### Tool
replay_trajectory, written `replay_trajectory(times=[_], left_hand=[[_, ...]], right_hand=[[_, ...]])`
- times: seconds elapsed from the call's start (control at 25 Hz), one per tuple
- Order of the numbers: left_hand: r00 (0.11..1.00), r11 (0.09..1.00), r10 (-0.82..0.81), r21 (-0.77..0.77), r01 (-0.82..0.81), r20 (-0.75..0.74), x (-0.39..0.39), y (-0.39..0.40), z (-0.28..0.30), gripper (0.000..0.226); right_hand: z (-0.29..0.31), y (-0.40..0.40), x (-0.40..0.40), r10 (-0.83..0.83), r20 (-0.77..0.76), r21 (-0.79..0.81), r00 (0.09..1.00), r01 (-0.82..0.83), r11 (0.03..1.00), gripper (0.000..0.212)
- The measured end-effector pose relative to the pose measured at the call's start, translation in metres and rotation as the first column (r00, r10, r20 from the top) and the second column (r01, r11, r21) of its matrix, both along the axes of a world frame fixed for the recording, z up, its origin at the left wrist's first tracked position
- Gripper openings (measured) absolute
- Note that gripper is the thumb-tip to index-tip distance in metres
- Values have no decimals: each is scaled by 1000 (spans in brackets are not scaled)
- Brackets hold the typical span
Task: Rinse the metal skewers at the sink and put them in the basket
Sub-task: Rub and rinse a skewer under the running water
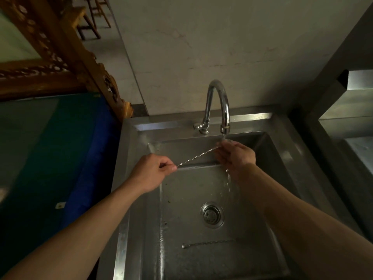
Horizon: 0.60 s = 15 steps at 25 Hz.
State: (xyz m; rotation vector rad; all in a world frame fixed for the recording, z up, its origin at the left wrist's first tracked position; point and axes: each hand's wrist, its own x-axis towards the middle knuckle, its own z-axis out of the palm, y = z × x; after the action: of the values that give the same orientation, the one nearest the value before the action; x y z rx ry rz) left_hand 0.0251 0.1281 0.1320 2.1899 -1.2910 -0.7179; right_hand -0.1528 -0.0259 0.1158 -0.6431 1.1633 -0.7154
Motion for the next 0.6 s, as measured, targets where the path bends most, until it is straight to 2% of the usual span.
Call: replay_trajectory(times=[0.2,0.28,0.52,0.6], left_hand=[[1000,997,-1,74,2,-13,12,13,-5,12],[1000,995,-2,95,3,-10,15,17,-7,12],[999,995,-6,105,2,41,18,11,-7,12],[993,992,-34,125,20,113,17,7,-7,13]], right_hand=[[-6,3,3,99,28,-3,995,-99,995,21],[-8,2,1,150,3,-14,989,-149,989,20],[-12,-2,-12,210,-252,-190,945,-261,947,7],[-13,-6,-19,277,-404,-293,872,-410,864,5]])
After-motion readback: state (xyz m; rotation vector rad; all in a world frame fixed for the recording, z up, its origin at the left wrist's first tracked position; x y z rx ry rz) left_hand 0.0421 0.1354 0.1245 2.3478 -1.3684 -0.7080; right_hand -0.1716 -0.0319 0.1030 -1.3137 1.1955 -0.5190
